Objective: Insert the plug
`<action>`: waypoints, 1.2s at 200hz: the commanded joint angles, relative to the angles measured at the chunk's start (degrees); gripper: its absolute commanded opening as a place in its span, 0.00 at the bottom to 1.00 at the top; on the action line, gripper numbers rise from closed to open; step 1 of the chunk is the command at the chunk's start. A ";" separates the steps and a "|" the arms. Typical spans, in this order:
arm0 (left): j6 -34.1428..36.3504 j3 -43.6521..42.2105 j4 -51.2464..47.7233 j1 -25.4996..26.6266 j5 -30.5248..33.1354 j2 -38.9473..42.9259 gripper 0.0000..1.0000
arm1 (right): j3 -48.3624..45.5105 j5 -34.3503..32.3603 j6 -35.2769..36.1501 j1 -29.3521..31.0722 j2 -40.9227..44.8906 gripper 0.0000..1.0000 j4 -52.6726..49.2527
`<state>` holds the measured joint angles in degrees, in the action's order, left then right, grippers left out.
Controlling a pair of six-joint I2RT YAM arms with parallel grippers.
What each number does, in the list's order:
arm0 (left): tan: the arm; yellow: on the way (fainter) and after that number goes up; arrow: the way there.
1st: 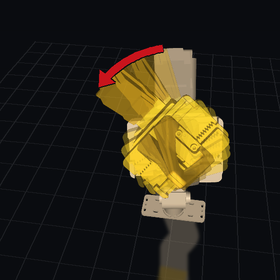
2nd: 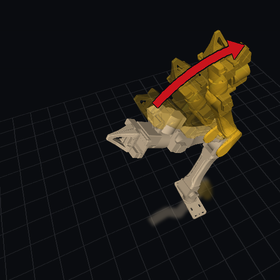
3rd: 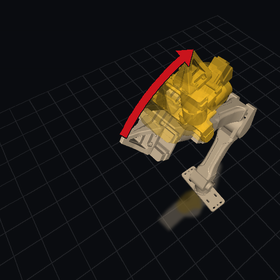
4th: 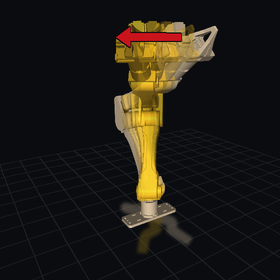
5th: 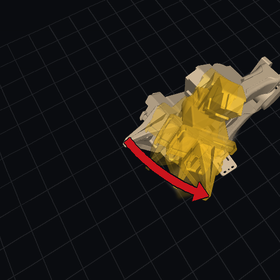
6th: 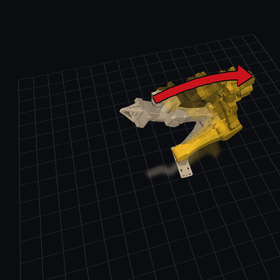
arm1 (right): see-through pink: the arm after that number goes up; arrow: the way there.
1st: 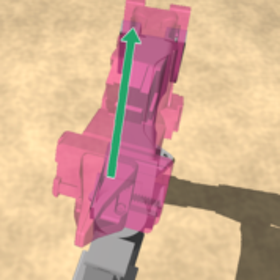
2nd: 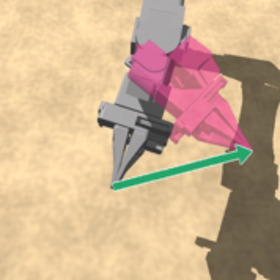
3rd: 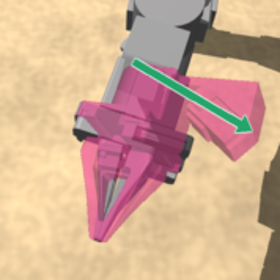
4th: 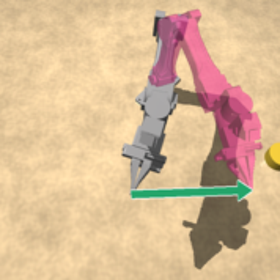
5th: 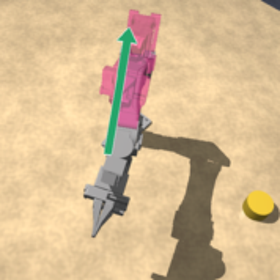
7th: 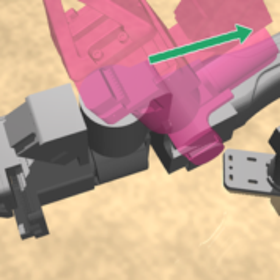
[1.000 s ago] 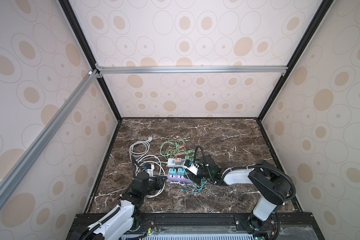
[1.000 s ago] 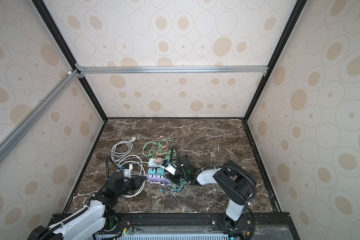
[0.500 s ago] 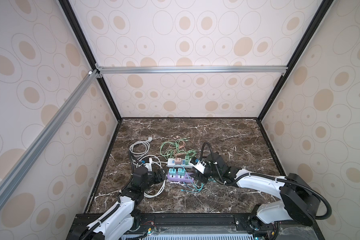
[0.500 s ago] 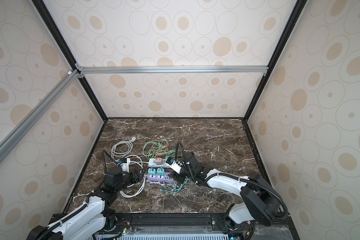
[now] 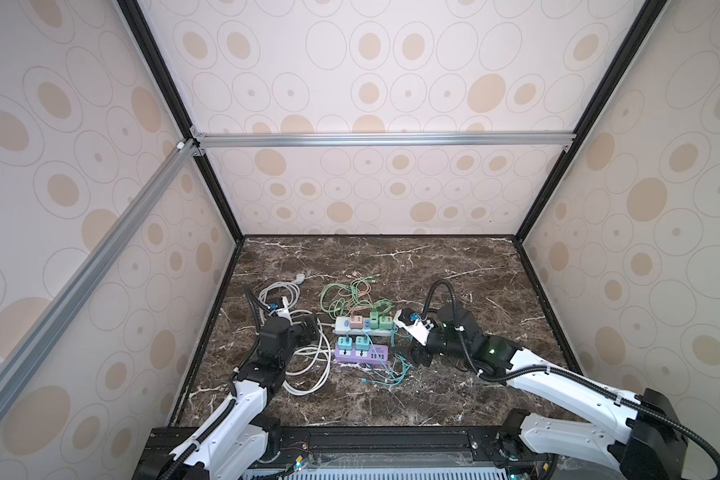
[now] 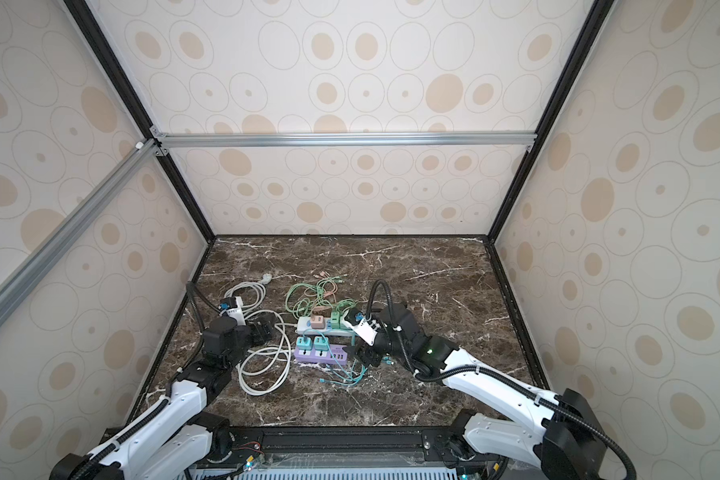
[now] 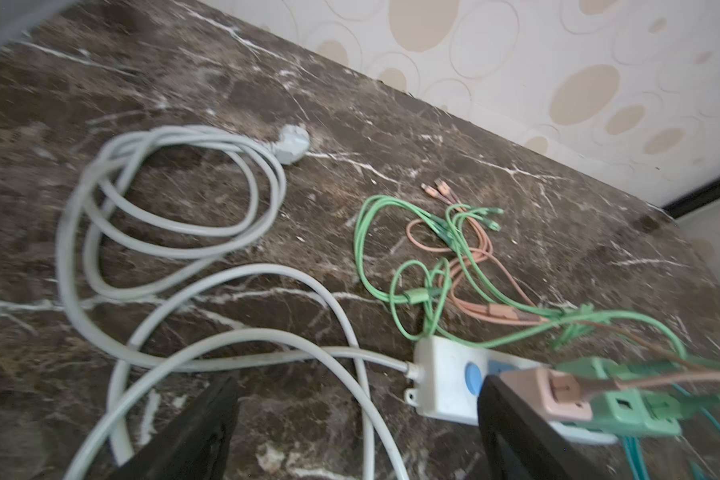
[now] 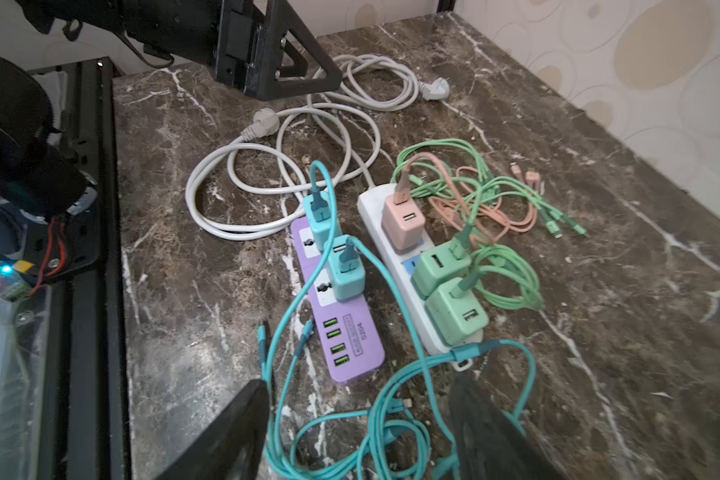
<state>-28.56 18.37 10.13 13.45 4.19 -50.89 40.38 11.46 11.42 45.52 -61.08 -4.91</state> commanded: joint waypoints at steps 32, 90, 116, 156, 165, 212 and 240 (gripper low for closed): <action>11.70 -0.77 11.25 -1.95 16.68 -3.02 0.96 | -4.72 -19.03 -2.62 -8.11 8.17 0.94 4.06; 18.70 -5.89 28.95 -6.91 17.60 -8.30 0.98 | -14.43 -34.69 -8.83 -25.05 11.64 1.00 15.78; 19.83 -8.61 38.93 -9.12 15.46 -14.47 0.98 | -20.56 -36.24 -10.30 -30.53 10.96 1.00 24.84; 22.20 -6.15 45.23 -10.72 12.46 -22.45 0.99 | -24.30 -31.37 -12.30 -36.46 0.08 1.00 38.94; 22.69 -5.88 46.97 -11.17 11.72 -23.70 0.99 | -24.21 -31.36 -11.50 -36.55 -3.61 1.00 42.16; 23.79 -6.51 59.68 -13.11 5.23 -29.94 0.99 | -20.09 -26.83 -9.24 -38.25 -21.21 1.00 53.03; 24.97 -10.48 78.60 -13.45 2.93 -40.36 0.99 | -20.22 -25.00 -7.98 -38.55 -28.58 1.00 61.92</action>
<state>-6.48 10.44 70.30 0.64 10.87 -85.08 19.27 -16.16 2.02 7.33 -86.46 47.51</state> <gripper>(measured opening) 0.990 0.997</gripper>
